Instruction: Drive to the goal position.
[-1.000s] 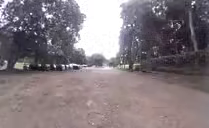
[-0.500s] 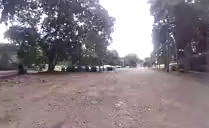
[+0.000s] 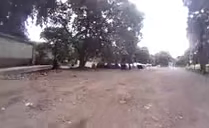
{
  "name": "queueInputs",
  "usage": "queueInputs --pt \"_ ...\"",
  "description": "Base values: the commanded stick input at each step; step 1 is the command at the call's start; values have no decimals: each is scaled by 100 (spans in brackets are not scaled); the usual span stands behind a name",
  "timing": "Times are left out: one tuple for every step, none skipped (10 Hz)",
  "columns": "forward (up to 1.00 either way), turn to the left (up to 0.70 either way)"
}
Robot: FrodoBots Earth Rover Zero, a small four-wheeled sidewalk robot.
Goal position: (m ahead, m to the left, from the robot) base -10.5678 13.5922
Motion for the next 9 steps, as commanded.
queueInputs --pt "0 70" --pt "0 70" --pt "0 70" --pt "0 70" --pt "0 70" --pt "0 70" --pt "0 70" --pt "6 64" --pt "70 0"
